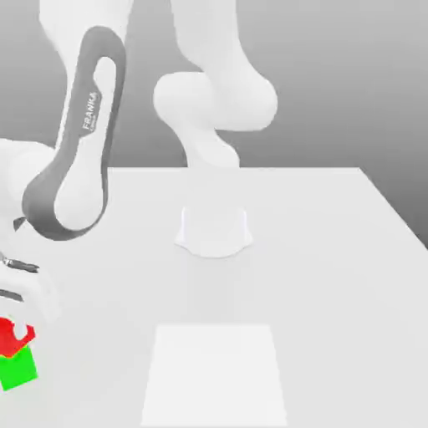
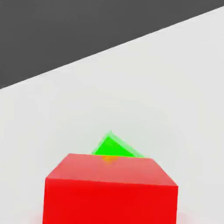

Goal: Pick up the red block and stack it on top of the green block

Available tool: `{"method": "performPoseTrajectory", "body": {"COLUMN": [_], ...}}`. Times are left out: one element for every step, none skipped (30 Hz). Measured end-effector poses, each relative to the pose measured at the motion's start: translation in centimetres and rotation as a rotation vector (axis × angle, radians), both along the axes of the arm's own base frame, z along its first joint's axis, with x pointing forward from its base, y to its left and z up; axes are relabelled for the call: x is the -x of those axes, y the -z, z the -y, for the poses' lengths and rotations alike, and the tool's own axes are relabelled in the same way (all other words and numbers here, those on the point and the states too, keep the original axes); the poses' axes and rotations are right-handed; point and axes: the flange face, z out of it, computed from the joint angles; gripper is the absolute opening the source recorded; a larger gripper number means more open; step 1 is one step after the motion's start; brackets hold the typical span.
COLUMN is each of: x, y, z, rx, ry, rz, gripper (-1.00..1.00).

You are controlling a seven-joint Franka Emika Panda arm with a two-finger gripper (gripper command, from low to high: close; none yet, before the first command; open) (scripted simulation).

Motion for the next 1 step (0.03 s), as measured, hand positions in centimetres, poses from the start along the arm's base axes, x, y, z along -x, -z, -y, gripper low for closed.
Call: {"method": "performPoseTrajectory", "body": {"x": [0.0], "y": [0.0], "z": [0.0], "rx": [0.0], "ry": [0.0], "rz": [0.0], "gripper": [1.0]}}
